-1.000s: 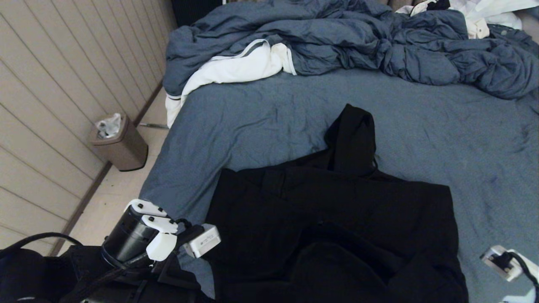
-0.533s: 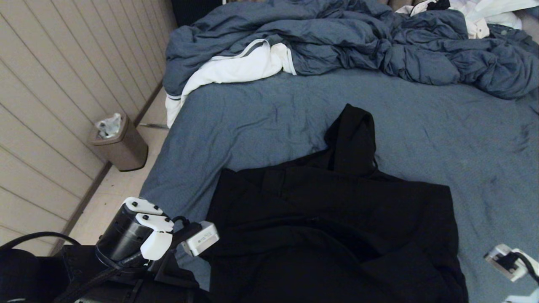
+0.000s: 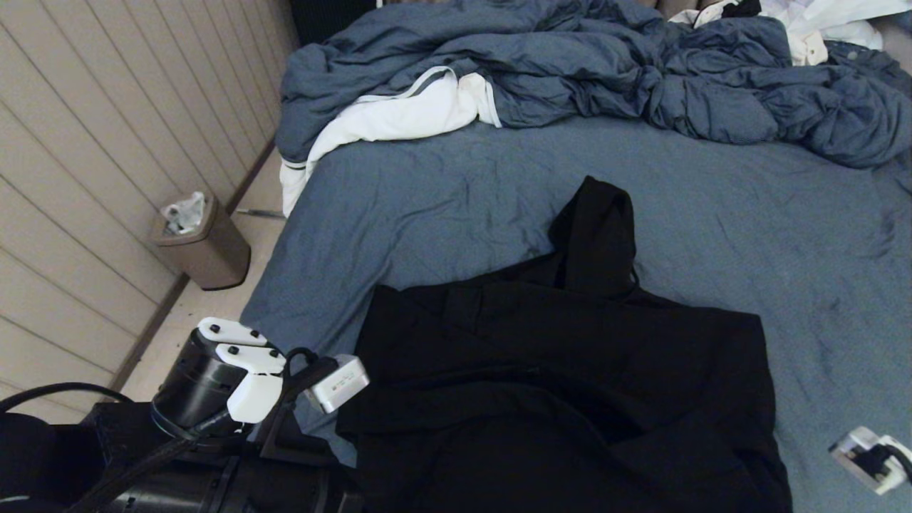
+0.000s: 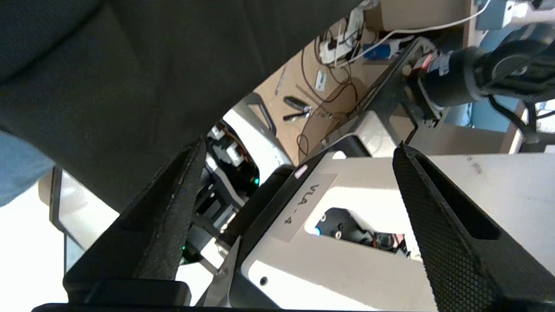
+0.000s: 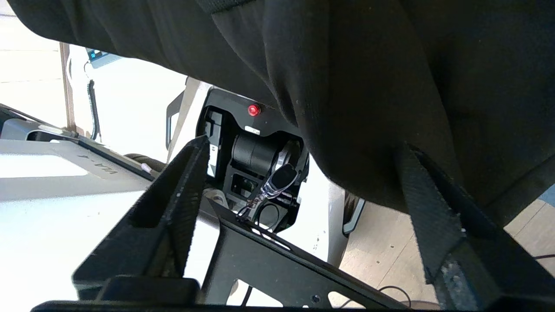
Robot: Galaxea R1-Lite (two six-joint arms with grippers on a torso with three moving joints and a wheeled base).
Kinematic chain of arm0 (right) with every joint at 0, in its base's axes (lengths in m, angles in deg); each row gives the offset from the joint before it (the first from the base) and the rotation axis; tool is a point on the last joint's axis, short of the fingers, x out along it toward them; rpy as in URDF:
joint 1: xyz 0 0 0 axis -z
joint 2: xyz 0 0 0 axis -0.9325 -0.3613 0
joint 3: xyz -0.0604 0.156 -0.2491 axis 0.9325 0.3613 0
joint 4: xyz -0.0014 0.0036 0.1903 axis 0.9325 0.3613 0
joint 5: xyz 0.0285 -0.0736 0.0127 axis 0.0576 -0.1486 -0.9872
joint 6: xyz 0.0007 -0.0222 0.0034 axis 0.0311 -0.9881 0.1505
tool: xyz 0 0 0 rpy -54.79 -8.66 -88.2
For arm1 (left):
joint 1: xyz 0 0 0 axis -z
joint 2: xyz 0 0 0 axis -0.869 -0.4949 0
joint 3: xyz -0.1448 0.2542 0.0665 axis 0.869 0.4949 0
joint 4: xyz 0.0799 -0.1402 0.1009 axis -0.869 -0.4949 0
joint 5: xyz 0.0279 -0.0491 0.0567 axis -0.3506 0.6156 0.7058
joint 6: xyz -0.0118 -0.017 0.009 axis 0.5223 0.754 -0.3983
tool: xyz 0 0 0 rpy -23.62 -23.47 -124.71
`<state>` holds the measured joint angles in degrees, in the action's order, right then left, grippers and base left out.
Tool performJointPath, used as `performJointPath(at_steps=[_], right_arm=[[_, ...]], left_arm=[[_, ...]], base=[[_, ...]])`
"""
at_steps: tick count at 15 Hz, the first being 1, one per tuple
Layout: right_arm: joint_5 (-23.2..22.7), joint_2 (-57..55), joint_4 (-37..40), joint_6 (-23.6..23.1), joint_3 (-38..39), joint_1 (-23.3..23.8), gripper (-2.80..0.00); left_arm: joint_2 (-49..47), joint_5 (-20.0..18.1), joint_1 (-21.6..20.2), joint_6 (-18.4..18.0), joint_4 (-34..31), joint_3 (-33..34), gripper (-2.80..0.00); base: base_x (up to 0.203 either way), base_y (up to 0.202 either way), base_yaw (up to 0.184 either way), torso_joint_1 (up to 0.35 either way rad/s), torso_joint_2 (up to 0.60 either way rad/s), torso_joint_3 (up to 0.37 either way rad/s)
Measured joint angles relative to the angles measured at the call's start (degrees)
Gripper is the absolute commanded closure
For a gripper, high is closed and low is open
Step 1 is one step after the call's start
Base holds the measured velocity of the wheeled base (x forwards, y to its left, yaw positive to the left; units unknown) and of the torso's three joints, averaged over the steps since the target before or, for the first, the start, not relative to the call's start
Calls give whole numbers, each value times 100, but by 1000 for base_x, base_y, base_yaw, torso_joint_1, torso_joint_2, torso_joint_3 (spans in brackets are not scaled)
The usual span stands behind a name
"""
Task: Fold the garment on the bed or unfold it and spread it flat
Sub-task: Unfold the black sweatshirt
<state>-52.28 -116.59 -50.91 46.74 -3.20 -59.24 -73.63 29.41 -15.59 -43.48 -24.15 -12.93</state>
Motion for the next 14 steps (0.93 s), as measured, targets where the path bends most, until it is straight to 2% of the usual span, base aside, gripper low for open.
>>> performJointPath(at_steps=[7,14], right_arm=[[1,12,12,12,-435,52,-280],[4,36,13,69,-1080,63,-280]], left_arm=[[53,35,-35,2,-29,-72,-280],[238,127,-428,-31,-176,-356,-280]], base=[[0,0,0,0,0,0],[0,0,0,0,0,0]])
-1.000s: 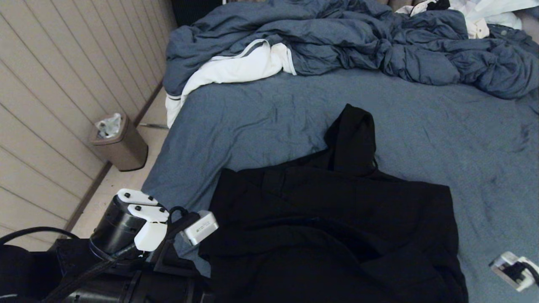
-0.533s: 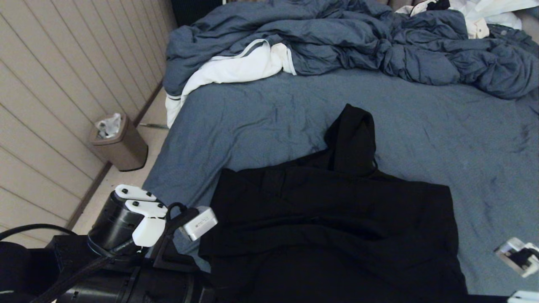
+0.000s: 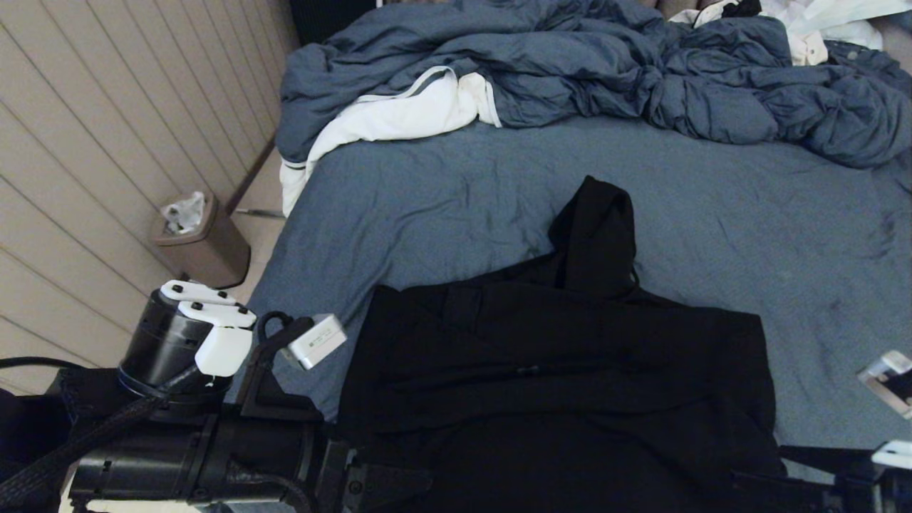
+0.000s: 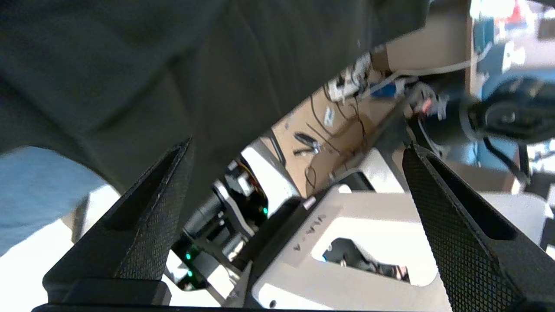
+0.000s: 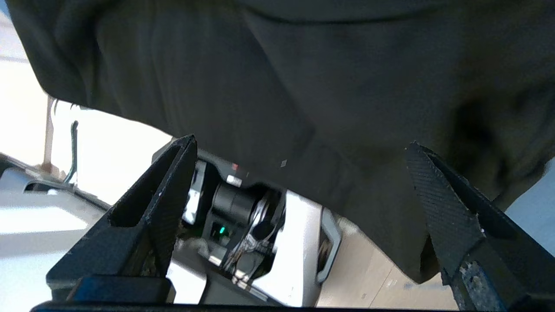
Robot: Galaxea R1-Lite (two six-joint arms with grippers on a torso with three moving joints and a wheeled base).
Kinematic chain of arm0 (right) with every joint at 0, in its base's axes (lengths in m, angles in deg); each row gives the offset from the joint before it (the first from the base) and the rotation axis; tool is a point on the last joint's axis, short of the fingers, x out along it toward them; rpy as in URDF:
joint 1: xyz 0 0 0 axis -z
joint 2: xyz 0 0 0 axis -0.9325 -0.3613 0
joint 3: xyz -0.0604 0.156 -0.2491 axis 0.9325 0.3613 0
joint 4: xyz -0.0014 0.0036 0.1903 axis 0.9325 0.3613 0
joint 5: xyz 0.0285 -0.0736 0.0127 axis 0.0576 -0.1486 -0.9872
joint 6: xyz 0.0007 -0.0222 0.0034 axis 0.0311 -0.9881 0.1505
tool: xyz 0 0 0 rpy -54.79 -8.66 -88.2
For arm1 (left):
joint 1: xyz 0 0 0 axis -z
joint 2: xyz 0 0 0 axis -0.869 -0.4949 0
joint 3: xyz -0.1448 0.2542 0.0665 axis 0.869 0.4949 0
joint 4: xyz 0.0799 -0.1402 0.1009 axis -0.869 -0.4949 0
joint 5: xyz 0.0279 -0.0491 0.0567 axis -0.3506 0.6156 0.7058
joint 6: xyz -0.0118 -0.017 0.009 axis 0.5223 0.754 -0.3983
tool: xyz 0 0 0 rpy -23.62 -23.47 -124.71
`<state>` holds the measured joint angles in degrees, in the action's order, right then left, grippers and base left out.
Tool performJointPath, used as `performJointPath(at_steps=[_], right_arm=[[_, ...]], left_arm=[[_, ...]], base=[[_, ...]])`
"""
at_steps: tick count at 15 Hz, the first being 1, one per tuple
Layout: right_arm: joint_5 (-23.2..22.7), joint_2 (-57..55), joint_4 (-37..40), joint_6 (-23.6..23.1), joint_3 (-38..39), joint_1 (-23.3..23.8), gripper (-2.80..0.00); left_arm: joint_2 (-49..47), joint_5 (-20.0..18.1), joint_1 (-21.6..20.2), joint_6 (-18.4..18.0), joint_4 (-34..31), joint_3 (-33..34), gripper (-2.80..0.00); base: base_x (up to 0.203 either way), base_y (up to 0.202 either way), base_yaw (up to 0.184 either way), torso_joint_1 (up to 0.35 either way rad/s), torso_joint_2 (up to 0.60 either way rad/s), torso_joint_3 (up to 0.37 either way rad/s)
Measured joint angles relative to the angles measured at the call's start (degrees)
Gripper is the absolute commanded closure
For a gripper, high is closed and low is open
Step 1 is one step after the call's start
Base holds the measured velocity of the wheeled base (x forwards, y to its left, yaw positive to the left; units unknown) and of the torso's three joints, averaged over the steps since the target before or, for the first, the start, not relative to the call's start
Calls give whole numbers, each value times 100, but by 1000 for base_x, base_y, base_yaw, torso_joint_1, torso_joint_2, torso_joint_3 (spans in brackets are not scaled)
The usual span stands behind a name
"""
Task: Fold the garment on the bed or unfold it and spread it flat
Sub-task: Unfold the black sweatshirt
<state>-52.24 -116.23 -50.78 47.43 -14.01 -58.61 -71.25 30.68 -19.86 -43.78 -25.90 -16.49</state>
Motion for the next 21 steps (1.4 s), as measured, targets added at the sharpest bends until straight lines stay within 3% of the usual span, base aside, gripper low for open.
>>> performJointPath(at_steps=[4,8,9,10,11,15,18,21], right_arm=[[22,-17,-1,2,-362,26,-280],[166,-72,4,17,-690,26,-280],[179,-98,-3,26,-726,29,0],[252,-132,-30,59,-752,30,0],[389,-160,-55,100,-775,29,0],[552,33,23,330,-872,24,0],[608,535,732,396,-837,23,0],[797,1068,1228,400,-487,29,0]], left_arm=[[63,40,-403,-55,-167,-184,-280],[147,479,-913,-336,-184,-267,-280],[157,503,-1010,-340,-199,-297,-280],[159,510,-1141,-334,-217,-346,-280],[154,538,-1280,-316,-249,-401,0],[404,1339,-1636,-268,-266,-447,0],[1171,2043,-1896,-281,-581,-159,0],[2097,3175,-2179,-303,-950,455,0]], base=[[0,0,0,0,0,0],[0,0,0,0,0,0],[0,0,0,0,0,0],[0,0,0,0,0,0],[0,0,0,0,0,0],[0,0,0,0,0,0],[0,0,0,0,0,0],[0,0,0,0,0,0]])
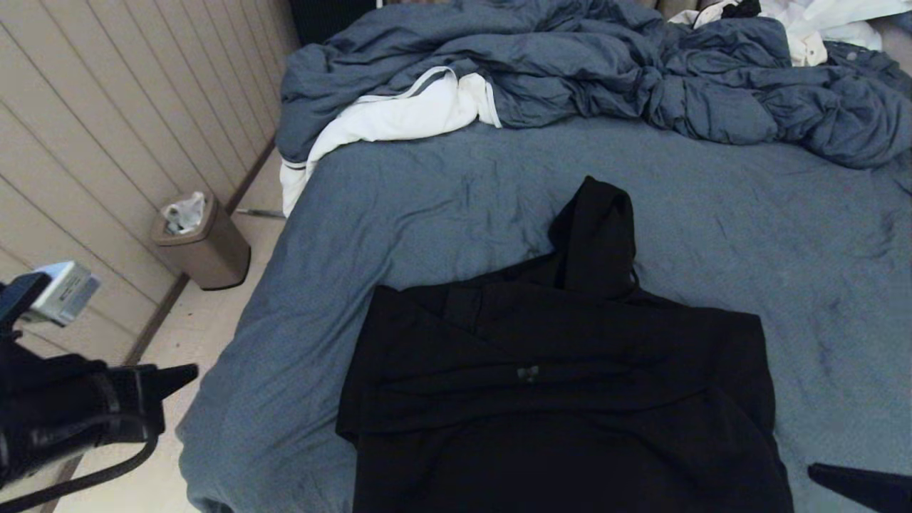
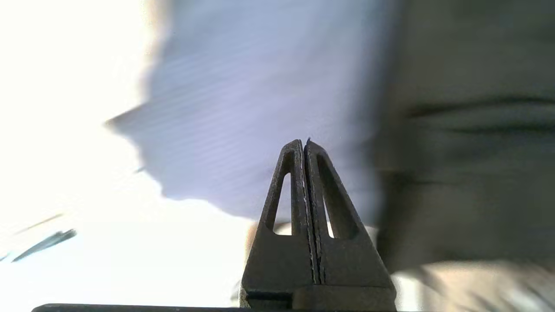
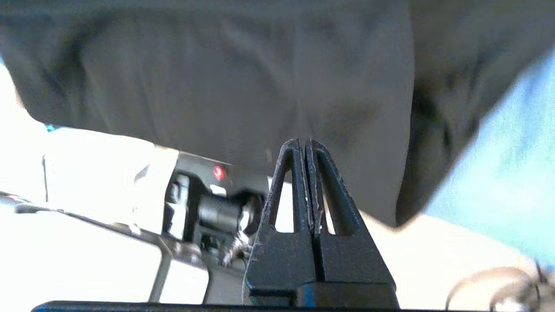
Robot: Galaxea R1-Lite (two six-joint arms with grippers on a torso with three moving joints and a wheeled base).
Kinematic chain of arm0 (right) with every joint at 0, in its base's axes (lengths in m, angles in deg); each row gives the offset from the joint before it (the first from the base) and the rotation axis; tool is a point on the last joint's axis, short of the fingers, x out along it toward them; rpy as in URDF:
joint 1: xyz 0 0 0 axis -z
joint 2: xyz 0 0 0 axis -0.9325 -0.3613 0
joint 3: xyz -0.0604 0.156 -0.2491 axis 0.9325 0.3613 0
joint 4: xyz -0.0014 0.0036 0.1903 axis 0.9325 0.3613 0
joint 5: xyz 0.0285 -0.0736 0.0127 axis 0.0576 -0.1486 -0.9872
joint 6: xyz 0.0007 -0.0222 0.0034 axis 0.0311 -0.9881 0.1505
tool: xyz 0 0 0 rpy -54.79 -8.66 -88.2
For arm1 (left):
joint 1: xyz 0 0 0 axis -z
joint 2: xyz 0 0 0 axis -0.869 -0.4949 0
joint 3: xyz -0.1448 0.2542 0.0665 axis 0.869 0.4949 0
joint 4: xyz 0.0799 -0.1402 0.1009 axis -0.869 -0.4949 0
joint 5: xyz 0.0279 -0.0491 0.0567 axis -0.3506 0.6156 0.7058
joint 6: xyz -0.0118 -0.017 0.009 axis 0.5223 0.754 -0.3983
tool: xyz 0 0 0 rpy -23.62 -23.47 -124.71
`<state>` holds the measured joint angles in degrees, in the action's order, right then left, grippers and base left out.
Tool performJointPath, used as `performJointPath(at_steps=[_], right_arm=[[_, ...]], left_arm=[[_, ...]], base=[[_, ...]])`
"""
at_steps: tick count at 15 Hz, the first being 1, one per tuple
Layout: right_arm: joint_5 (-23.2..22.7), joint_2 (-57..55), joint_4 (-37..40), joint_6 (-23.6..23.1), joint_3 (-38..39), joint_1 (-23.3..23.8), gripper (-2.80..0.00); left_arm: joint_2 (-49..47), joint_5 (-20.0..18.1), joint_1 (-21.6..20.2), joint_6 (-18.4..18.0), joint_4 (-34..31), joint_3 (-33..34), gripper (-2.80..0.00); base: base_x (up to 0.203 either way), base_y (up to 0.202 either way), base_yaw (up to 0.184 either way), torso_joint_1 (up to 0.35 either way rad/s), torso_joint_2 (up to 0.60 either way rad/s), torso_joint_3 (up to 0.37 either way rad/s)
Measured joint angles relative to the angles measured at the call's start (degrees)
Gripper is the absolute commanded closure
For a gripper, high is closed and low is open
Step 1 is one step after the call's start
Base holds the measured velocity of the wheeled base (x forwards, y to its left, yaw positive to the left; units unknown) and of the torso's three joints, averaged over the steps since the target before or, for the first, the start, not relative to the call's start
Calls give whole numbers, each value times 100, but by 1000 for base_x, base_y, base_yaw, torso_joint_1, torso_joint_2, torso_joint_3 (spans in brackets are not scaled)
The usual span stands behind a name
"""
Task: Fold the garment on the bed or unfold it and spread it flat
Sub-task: Unfold the black sweatshirt
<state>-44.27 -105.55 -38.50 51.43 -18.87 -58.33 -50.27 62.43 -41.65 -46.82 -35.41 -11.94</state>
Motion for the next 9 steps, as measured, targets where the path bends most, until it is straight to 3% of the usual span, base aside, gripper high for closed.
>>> performJointPath(at_steps=[2,4,9], right_arm=[[342,302,15,8,343,-6,0],[377,717,57,35,622,-35,0],[272,1863,948,124,896,-228,0]], left_arm=[[493,1106,-81,22,-70,541,0],[967,1988,-114,47,-164,917,0],[2204,3299,-186,66,-1115,1163,0]], base=[[0,0,0,0,0,0],[0,0,0,0,0,0],[0,0,0,0,0,0]])
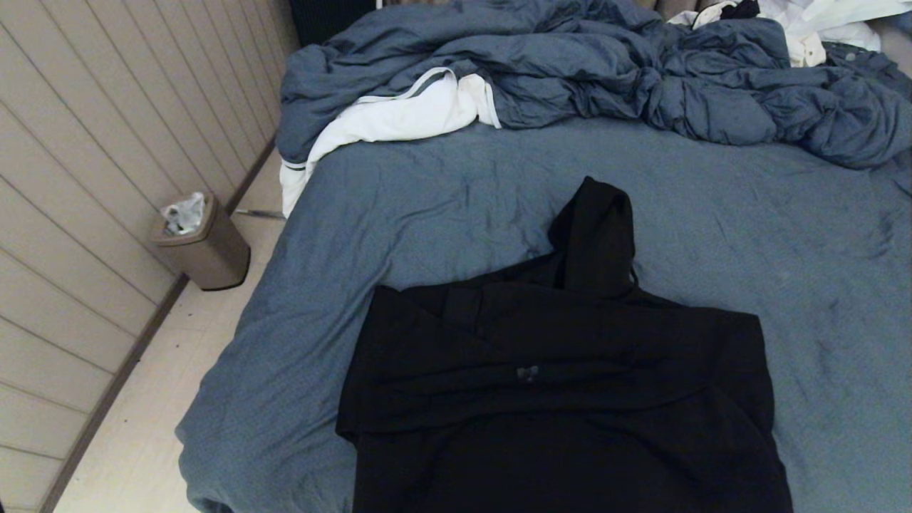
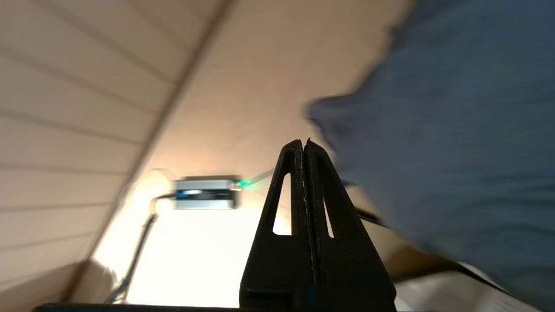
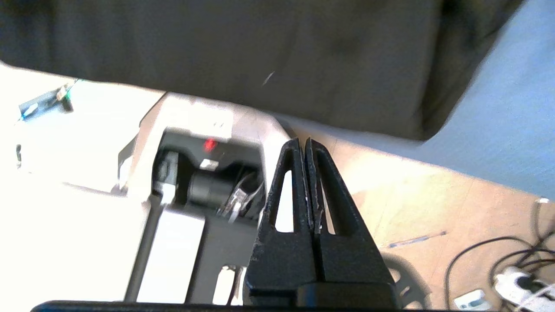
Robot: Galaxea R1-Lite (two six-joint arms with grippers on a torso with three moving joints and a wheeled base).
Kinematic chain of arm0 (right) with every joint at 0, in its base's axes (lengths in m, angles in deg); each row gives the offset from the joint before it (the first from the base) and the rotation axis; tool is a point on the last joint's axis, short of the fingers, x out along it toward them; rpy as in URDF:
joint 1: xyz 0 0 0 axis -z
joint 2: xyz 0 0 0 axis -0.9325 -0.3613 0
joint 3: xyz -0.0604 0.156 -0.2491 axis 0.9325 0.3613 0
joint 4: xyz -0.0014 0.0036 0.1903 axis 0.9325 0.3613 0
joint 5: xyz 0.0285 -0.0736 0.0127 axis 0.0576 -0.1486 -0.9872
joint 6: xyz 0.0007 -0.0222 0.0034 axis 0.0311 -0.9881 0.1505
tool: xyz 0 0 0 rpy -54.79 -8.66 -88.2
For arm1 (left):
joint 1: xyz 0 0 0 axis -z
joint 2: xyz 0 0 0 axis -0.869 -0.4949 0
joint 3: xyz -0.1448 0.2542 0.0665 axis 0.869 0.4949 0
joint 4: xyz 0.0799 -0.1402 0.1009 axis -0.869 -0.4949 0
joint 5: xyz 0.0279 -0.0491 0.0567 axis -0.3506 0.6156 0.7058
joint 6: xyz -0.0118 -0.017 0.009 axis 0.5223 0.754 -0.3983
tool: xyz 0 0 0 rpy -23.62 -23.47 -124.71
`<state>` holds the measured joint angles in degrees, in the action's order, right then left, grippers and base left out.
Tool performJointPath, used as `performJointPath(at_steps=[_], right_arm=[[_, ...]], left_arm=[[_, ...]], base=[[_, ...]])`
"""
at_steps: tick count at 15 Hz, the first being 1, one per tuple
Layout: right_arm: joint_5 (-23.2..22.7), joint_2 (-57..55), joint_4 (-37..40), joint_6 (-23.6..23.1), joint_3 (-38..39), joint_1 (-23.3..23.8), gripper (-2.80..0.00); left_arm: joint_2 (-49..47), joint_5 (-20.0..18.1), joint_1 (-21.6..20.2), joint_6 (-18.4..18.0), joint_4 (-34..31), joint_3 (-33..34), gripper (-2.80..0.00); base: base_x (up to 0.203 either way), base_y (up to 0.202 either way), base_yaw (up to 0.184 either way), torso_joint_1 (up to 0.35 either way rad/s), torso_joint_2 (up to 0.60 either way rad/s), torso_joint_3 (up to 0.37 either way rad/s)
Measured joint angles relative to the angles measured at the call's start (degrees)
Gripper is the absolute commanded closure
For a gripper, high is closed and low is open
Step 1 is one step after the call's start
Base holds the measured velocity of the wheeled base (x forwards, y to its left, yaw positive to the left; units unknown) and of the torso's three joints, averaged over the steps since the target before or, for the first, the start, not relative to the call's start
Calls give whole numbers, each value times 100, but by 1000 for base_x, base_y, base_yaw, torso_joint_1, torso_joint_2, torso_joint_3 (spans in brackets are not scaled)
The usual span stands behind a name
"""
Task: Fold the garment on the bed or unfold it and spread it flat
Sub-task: Unfold the black sweatshirt
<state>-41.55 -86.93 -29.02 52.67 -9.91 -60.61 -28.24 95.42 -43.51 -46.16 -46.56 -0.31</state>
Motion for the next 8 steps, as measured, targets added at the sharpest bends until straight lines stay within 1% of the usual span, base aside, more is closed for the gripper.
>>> performJointPath(at_steps=[2,4,6,8], right_arm=[[-25,336,338,11,5,-214,0],[-9,668,514,30,-14,-409,0],[94,1032,463,30,111,-473,0],[283,1409,130,19,438,-486,0]], left_arm=[[577,192,-111,-104,-551,-19,0],[1149,175,-338,-288,-1036,-3,0],[1721,-65,-679,-587,-1239,108,0],[2236,-467,-1125,-905,-1241,354,0]], base=[[0,0,0,0,0,0],[0,0,0,0,0,0],[0,0,0,0,0,0],[0,0,0,0,0,0]])
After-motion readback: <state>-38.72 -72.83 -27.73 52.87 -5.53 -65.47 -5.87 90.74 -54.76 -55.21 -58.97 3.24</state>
